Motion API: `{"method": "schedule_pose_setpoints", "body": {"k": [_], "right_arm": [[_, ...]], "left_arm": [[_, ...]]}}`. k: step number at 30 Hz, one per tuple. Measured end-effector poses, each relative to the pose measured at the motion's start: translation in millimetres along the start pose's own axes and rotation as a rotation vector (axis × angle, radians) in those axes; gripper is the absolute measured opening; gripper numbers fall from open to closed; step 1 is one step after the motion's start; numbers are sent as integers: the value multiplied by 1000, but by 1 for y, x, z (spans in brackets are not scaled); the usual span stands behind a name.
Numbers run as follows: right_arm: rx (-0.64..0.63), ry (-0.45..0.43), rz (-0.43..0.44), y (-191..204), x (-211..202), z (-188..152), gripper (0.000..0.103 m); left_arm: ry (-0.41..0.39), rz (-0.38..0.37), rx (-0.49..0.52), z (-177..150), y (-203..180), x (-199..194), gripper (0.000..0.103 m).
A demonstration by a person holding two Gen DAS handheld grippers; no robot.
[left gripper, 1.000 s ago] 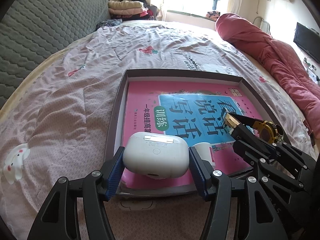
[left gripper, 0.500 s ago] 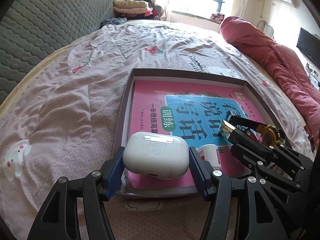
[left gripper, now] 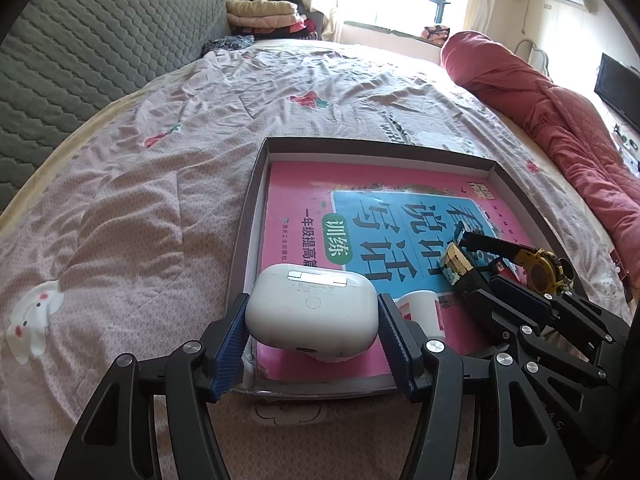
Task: Organize rigid objects
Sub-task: 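Lower the earbuds case into the box with the left tool while the right tool lowers the tube, then open the left tool to release the earbuds case while the right tool releases the tube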
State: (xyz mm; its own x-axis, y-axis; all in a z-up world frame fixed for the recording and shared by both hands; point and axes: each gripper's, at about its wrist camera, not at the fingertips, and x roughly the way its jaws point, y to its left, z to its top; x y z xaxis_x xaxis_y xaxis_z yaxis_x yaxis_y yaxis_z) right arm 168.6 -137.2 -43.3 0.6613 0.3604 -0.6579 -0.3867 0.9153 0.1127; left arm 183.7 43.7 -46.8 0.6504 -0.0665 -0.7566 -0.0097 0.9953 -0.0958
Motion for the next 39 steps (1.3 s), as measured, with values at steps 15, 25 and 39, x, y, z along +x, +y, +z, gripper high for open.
{"method": "schedule_pose_setpoints", "body": {"k": [15, 25, 39], "right_arm": [[26, -66, 7, -6, -20, 0, 24], [22, -113, 4, -5, -33, 1, 29], [74, -137, -25, -18, -45, 0, 44]], "left_arm": [[3, 19, 21, 0, -1, 1, 64], [11, 17, 31, -1, -5, 2, 64], [13, 16, 21, -3, -2, -4, 64]]}}
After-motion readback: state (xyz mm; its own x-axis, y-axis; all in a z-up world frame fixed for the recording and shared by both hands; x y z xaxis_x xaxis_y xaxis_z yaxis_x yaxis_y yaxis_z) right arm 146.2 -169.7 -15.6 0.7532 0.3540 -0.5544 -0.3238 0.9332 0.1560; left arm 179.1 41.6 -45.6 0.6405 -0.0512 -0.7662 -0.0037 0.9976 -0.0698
